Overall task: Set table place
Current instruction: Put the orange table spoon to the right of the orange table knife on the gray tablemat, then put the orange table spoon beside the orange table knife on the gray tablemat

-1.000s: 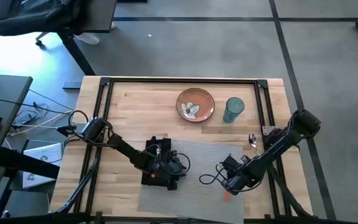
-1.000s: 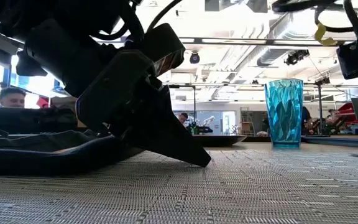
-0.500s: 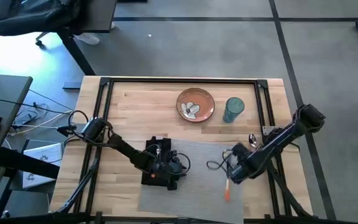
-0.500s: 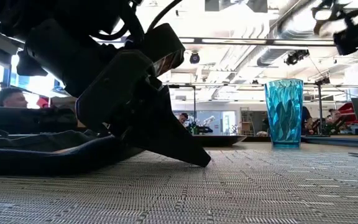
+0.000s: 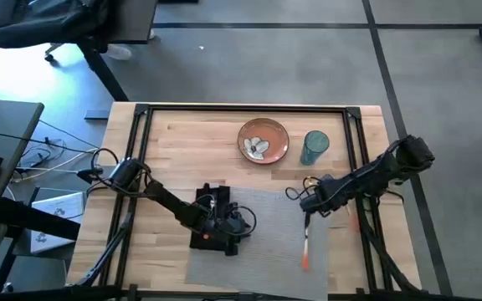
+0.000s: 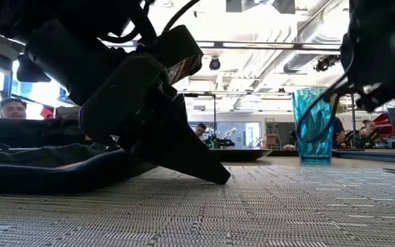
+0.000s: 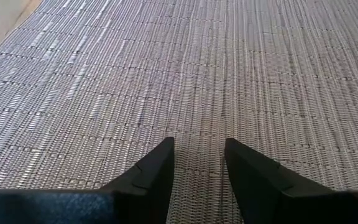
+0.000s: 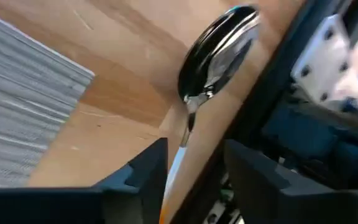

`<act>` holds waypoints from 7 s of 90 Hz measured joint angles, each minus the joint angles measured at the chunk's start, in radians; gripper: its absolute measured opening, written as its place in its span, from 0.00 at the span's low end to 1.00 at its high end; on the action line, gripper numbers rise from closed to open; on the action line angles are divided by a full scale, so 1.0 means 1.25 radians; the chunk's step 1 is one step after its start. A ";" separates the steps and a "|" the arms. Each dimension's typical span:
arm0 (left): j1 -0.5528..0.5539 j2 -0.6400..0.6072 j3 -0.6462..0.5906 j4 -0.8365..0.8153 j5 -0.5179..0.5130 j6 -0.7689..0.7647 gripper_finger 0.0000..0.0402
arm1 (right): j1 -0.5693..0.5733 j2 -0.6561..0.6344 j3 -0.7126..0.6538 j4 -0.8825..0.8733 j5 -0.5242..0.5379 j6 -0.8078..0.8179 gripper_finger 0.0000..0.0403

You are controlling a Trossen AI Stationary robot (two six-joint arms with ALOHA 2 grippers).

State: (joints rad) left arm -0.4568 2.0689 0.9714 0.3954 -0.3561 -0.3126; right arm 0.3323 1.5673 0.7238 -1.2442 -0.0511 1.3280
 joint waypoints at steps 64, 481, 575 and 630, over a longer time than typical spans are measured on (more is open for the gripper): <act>-0.002 0.001 -0.001 0.004 -0.009 0.030 0.32 | -0.049 -0.034 -0.012 0.054 -0.016 0.044 0.34; -0.013 0.000 0.000 0.000 -0.006 0.022 0.32 | -0.027 -0.047 -0.054 0.267 0.028 -0.079 0.02; -0.013 0.001 -0.002 0.027 -0.015 0.035 0.32 | 0.332 -0.028 0.116 0.324 0.054 0.695 0.00; -0.012 0.002 -0.002 0.038 -0.016 0.050 0.32 | 0.333 0.073 0.117 0.384 0.095 0.747 0.15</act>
State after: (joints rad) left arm -0.4717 2.0712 0.9691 0.4434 -0.3756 -0.2503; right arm 0.7484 1.6591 0.8703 -0.7642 0.0676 2.2623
